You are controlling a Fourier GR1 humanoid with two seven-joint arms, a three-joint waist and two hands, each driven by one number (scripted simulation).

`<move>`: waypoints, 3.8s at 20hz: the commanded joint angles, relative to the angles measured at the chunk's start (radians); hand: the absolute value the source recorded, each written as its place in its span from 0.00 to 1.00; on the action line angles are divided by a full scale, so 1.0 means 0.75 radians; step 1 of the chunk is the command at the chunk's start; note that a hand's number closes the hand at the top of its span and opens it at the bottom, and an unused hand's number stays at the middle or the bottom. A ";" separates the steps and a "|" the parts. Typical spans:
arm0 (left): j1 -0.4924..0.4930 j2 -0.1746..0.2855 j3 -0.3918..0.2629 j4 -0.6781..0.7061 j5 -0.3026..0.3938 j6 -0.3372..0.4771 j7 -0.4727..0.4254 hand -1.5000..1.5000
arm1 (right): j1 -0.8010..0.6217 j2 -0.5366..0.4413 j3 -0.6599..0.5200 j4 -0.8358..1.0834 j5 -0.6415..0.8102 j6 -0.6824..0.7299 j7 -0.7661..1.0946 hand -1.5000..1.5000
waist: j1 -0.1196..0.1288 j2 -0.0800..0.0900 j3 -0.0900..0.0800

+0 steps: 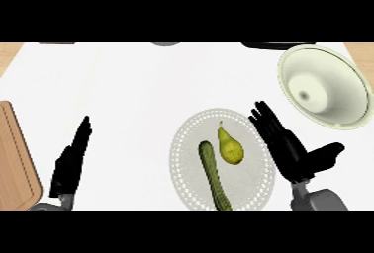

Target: Pick the pear from the placemat and place it in the bowl

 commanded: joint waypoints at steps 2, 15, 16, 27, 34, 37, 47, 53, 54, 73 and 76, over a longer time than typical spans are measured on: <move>-0.100 -0.034 0.008 -0.031 0.104 -0.153 0.058 0.50 | -0.075 -0.109 0.015 -0.053 0.160 -0.109 0.158 1.00 | -0.025 -0.022 0.018; -0.151 -0.137 -0.057 -0.226 0.328 -0.389 0.204 0.50 | -0.219 -0.243 0.350 -0.312 0.899 -0.469 0.686 0.00 | -0.013 -0.027 0.017; -0.144 -0.154 -0.091 -0.263 0.293 -0.350 0.224 0.50 | -0.254 -0.293 0.367 -0.317 0.938 -0.413 0.759 0.00 | -0.009 -0.029 0.017; -0.269 -0.162 -0.034 -0.206 0.336 -0.384 0.290 0.50 | -0.807 -0.256 0.448 -0.223 0.922 0.234 1.730 0.00 | 0.008 -0.020 0.015; -0.189 -0.184 -0.076 -0.258 0.291 -0.359 0.271 0.50 | -0.944 -0.057 0.423 0.028 0.746 0.308 1.941 0.00 | 0.019 -0.021 0.016; -0.194 -0.179 -0.078 -0.298 0.292 -0.358 0.305 0.50 | -1.003 -0.028 0.416 0.203 0.734 0.320 1.937 0.00 | 0.030 -0.019 0.017; -0.123 -0.192 -0.079 -0.322 0.257 -0.342 0.281 0.50 | -0.949 0.022 0.508 0.358 0.698 0.331 1.975 0.00 | 0.002 -0.024 0.019; -0.177 -0.218 -0.050 -0.252 0.253 -0.366 0.264 0.50 | -0.994 -0.002 0.483 0.497 0.662 0.399 1.865 0.00 | -0.004 -0.018 0.019; -0.197 -0.170 -0.003 -0.295 0.284 -0.388 0.315 0.50 | -0.948 -0.017 0.499 0.430 0.670 0.392 1.870 0.00 | -0.012 -0.023 0.020; -0.178 -0.189 0.059 -0.305 0.264 -0.437 0.344 0.50 | -0.867 0.144 0.523 0.613 0.904 0.242 1.767 0.00 | -0.005 -0.019 0.020; -0.153 -0.212 0.047 -0.292 0.236 -0.445 0.314 0.50 | -0.841 0.145 0.513 0.567 0.931 0.269 1.783 0.00 | -0.011 -0.022 0.020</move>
